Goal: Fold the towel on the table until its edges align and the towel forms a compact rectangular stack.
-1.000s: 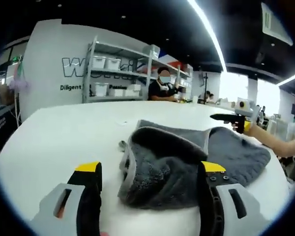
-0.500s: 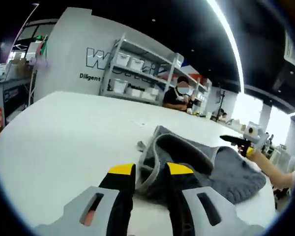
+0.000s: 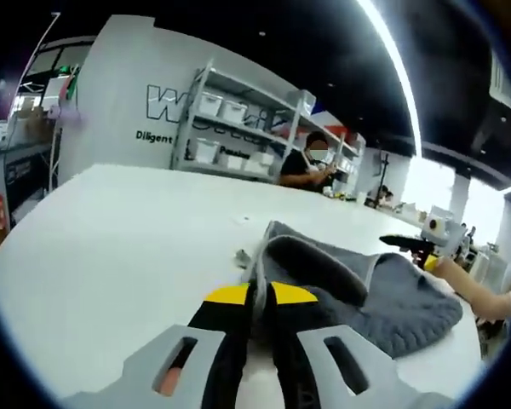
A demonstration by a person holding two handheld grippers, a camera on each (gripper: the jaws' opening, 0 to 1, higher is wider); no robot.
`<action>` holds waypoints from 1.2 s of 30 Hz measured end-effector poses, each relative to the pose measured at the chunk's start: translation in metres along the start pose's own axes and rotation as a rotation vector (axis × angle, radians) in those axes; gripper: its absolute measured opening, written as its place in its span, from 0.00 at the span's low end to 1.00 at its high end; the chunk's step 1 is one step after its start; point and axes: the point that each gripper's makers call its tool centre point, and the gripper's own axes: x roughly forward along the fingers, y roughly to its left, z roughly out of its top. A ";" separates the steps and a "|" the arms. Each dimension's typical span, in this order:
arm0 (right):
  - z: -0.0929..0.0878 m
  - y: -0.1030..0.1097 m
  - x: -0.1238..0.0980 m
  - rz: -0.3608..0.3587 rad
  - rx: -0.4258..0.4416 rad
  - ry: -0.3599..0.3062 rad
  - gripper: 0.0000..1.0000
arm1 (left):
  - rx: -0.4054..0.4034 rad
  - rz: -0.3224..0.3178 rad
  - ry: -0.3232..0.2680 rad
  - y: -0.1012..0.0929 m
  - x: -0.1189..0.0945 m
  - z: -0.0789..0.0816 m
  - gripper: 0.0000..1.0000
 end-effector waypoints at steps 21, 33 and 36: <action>-0.012 -0.013 0.002 -0.028 -0.022 0.068 0.94 | 0.025 0.167 -0.048 0.033 -0.009 0.015 0.15; -0.013 -0.011 0.001 -0.027 -0.024 0.066 0.94 | 0.026 -0.018 -0.341 -0.004 -0.019 0.070 0.35; -0.012 -0.012 0.001 -0.027 -0.014 0.057 0.94 | 0.088 -0.054 -0.289 -0.018 -0.010 0.061 0.45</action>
